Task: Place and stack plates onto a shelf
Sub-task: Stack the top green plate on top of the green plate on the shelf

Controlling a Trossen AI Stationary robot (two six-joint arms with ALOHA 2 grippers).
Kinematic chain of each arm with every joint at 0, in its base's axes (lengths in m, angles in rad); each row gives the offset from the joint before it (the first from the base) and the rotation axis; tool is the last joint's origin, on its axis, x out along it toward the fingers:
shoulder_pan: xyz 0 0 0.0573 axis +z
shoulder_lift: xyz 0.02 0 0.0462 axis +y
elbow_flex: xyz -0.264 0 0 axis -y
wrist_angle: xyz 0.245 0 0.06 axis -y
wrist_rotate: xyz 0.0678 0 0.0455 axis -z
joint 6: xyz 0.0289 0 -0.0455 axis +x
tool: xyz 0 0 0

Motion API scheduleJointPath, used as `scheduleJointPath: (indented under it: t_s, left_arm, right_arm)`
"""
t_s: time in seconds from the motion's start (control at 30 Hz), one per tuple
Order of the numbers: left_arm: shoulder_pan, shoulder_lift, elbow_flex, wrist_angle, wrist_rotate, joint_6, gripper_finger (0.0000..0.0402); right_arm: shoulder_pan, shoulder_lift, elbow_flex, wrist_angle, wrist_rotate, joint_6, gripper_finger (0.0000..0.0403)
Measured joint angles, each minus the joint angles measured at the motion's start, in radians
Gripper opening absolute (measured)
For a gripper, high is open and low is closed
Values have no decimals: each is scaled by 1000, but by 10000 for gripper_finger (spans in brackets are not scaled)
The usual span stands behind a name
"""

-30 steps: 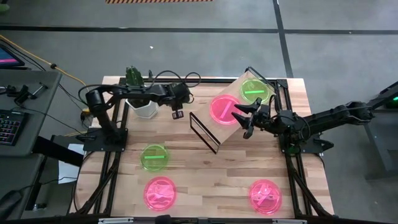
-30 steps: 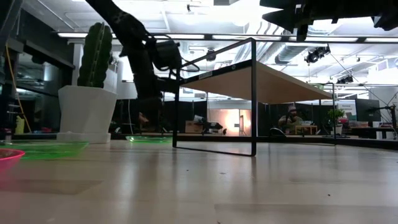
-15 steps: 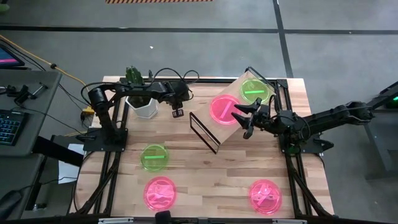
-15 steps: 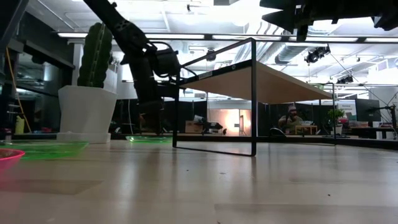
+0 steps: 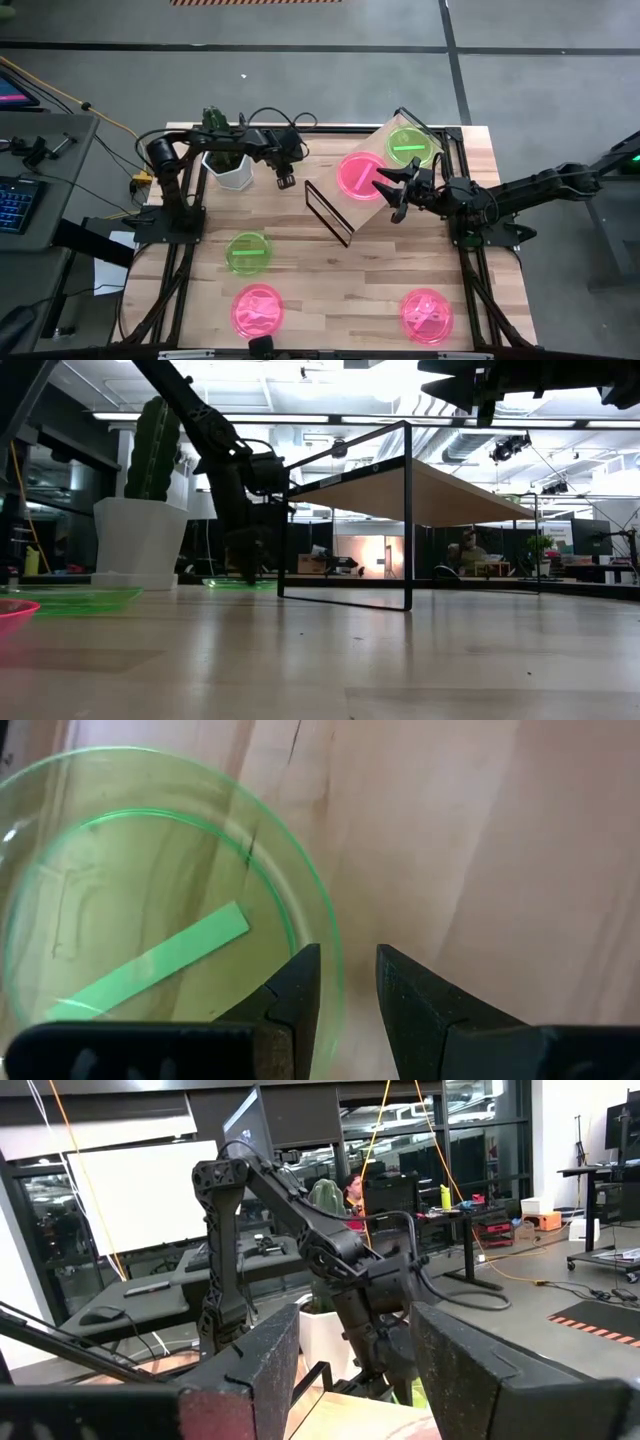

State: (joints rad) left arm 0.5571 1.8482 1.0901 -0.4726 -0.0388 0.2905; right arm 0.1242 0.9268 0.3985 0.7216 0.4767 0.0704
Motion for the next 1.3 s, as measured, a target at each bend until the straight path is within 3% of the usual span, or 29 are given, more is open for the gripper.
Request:
scheduleJointPath:
  t_s: [0.5, 0.8, 0.9, 1.03, 1.3]
  left_arm:
    - [0, 12, 0, 15, -145, 17, 90]
    - [6, 12, 0, 14, -148, -1, 88]
    - [7, 12, 0, 14, -159, -9, 69]
    - [7, 12, 0, 13, -164, -21, 12]
    - [-5, -1, 0, -9, -143, -33, 2]
  right_arm:
    - [0, 0, 0, 0, 0, 0, 179]
    - [0, 0, 0, 0, 0, 4, 179]
    - [0, 0, 0, 0, 0, 8, 179]
    - [0, 0, 0, 0, 0, 8, 179]
    - [0, 0, 0, 0, 0, 8, 179]
